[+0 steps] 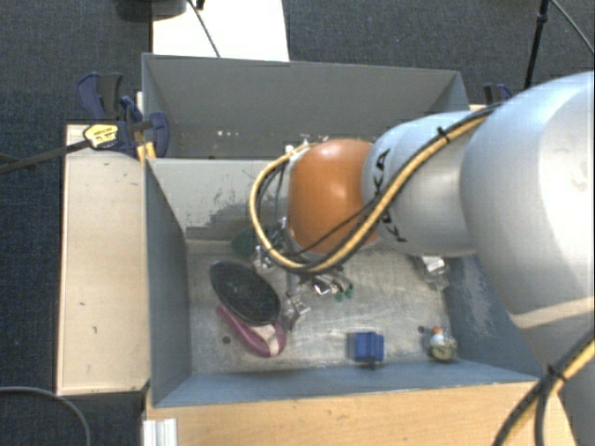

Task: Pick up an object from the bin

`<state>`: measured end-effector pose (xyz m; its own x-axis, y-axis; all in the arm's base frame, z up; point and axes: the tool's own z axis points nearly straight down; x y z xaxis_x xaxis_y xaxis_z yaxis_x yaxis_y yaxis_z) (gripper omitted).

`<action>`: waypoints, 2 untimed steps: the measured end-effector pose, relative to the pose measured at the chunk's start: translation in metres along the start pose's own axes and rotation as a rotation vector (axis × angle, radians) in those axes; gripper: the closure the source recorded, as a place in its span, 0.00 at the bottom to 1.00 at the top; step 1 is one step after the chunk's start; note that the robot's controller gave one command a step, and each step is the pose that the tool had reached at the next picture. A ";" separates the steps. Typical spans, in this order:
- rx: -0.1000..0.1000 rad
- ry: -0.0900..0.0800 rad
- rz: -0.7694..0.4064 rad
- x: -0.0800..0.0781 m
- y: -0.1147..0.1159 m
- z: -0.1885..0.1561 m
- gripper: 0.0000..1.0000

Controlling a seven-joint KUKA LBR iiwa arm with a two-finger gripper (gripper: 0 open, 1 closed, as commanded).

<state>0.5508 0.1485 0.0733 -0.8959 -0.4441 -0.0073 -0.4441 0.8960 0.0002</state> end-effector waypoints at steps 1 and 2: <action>0.006 0.004 -0.072 -0.005 0.092 0.002 0.00; 0.011 -0.007 -0.063 -0.008 0.085 -0.001 1.00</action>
Offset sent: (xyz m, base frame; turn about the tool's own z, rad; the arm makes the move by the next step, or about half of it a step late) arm -0.0377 0.0847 -0.0033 -0.0681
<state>0.5199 0.2283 0.0741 -0.8662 -0.4995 -0.0136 -0.4994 0.8663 -0.0111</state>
